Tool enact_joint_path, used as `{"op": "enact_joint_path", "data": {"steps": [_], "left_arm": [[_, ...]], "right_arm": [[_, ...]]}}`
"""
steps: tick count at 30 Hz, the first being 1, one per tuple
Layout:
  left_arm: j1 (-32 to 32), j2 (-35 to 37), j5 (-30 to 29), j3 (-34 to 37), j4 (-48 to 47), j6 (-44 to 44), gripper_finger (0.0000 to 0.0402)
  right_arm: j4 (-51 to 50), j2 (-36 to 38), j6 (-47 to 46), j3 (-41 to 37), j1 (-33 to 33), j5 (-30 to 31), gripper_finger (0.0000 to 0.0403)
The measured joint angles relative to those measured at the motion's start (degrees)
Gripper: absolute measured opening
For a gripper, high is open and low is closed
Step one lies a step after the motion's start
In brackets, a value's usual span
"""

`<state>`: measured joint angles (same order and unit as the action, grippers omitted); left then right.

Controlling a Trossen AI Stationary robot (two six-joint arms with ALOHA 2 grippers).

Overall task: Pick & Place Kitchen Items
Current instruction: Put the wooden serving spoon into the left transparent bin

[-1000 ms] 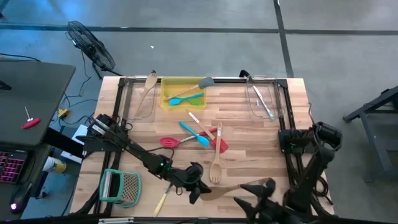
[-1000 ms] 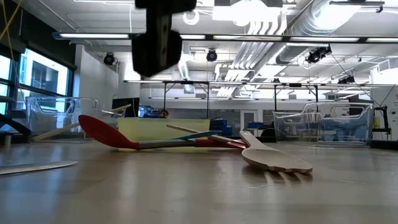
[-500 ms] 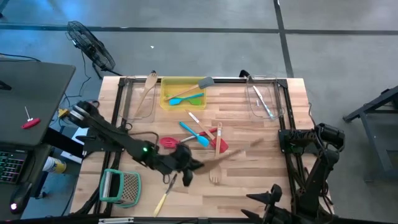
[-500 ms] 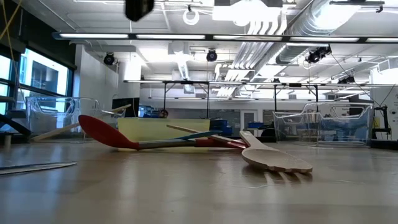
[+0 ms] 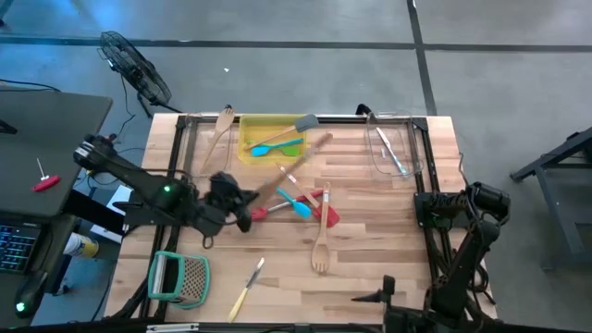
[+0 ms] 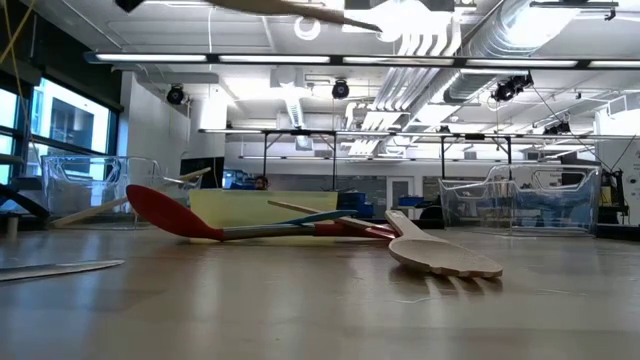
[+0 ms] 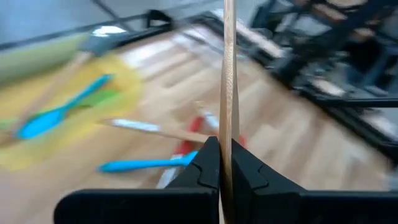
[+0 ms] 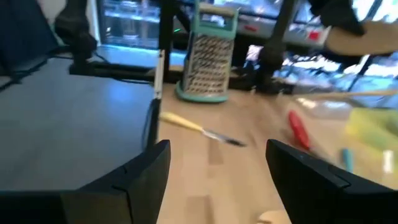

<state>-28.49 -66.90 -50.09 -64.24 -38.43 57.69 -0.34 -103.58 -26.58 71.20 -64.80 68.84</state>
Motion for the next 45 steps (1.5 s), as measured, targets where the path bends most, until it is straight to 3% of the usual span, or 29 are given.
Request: {"op": "enact_joint_path", "data": {"steps": [6,19,23,29,36,45], "left_arm": [[0.00,5.03,-4.44,0.04,-10.80,4.16,0.0000],[0.04,21.39,-13.84,0.01,-26.20,2.79,0.0000],[0.04,26.14,-14.20,0.01,-32.79,2.62,0.0000],[0.04,30.20,-15.79,0.93,-45.27,9.25,0.0000],[0.04,32.46,-16.56,4.05,-51.76,12.75,0.0000],[0.02,40.76,-15.21,13.78,-51.58,14.81,0.0000]], "right_arm": [[0.75,-0.01,-0.84,0.00,0.96,-3.48,0.0257],[4.39,-0.01,-3.63,0.00,7.19,-10.37,0.0257],[8.68,-0.01,-3.83,0.00,9.70,-12.73,0.0257],[11.43,-0.01,-3.88,0.00,12.79,-13.85,0.0257],[11.76,-0.01,-5.16,0.00,15.37,-14.97,0.0257],[11.62,-0.01,-1.95,0.00,20.17,-16.95,0.0257]]}}
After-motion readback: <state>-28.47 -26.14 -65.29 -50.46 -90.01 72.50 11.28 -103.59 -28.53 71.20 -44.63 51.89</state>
